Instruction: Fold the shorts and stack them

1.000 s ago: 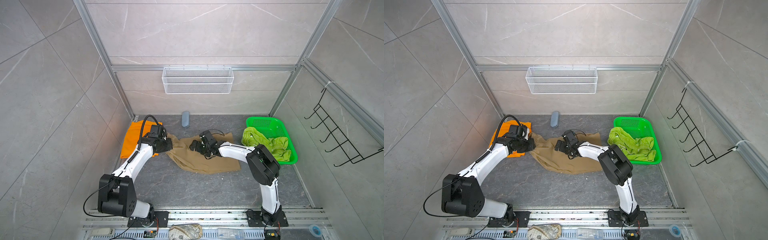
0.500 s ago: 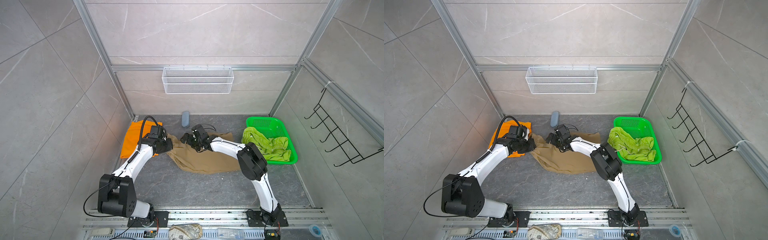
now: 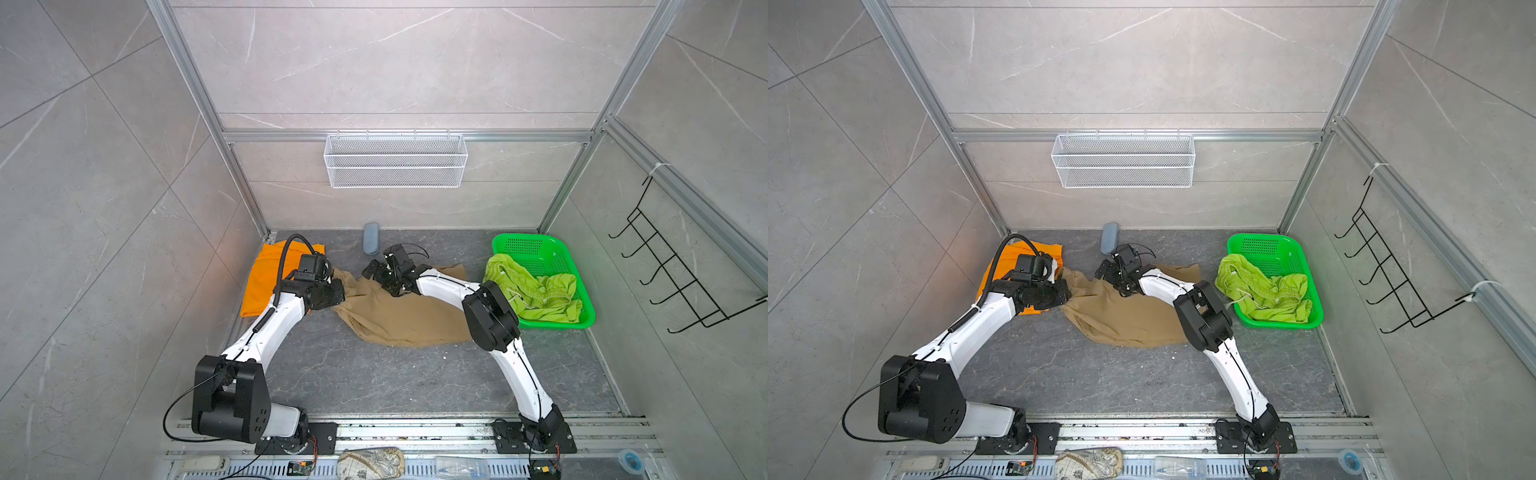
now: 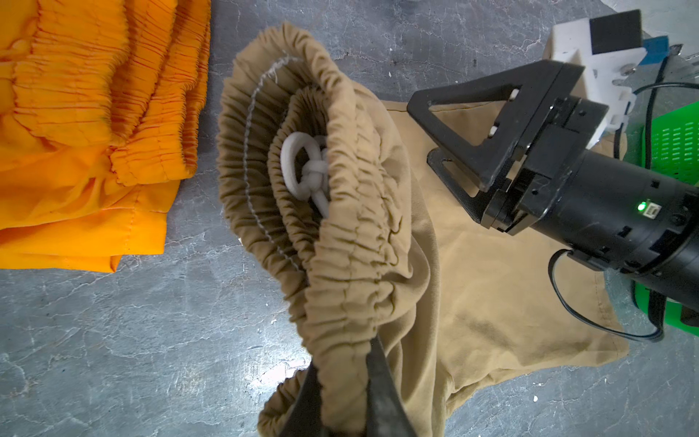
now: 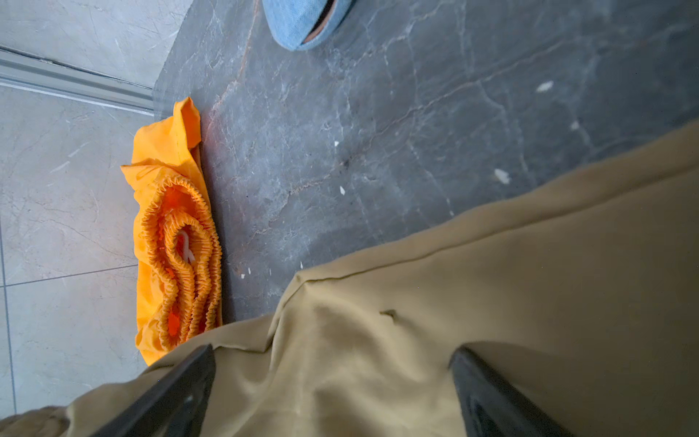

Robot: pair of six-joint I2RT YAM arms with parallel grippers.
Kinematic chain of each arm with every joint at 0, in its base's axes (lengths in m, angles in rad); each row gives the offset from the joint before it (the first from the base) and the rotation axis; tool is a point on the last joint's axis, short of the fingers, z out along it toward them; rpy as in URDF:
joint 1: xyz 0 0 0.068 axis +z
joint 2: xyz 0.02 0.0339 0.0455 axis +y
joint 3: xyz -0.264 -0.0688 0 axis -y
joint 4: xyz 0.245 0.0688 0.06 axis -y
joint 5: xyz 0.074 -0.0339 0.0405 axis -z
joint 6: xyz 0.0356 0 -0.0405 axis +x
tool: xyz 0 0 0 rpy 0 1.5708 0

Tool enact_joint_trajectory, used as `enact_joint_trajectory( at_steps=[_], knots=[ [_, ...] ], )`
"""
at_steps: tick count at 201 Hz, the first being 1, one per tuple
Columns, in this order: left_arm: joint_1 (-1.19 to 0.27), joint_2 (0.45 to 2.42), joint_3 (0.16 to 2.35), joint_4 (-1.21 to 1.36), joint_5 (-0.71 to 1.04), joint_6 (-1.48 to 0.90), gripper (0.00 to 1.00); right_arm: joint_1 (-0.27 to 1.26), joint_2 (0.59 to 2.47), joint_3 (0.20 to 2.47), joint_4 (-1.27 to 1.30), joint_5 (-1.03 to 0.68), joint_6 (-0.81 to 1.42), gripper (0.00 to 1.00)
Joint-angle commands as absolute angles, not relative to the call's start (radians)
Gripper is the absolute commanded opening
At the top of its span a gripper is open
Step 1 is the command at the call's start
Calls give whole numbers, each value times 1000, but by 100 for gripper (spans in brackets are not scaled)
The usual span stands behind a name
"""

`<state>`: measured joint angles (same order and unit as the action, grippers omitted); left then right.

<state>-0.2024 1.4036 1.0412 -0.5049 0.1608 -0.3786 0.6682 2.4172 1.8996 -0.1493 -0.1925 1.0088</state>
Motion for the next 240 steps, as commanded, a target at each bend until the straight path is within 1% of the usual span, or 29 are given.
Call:
enact_joint_trajectory(
  at_steps=[1,23,40,68,107,154,172,209,240],
  knots=[
    [-212,1375,1090,-487,173,-364,0,645,2413,1904,-208,-202,975,100],
    [-227,1370,1121,-505,153,-341,0,619,2295,1844,-214,-207,945,99],
    [-242,1370,1149,-525,137,-322,0,595,2181,1735,-188,-206,932,99],
    [-287,1377,1196,-547,110,-289,0,544,2034,1559,-219,-216,911,99],
    [-397,1424,1296,-622,40,-204,0,446,1859,1276,-223,-204,878,99],
    [-518,1486,1419,-705,-42,-159,0,354,1703,1111,-256,-208,827,100],
    [-556,1510,1439,-725,-75,-150,0,359,1657,1092,-274,-231,819,99],
    [-567,1510,1442,-728,-88,-188,0,420,1564,985,-199,-246,862,99],
    [-575,1511,1484,-742,-93,-186,0,424,1556,894,-155,-262,892,99]
  ],
)
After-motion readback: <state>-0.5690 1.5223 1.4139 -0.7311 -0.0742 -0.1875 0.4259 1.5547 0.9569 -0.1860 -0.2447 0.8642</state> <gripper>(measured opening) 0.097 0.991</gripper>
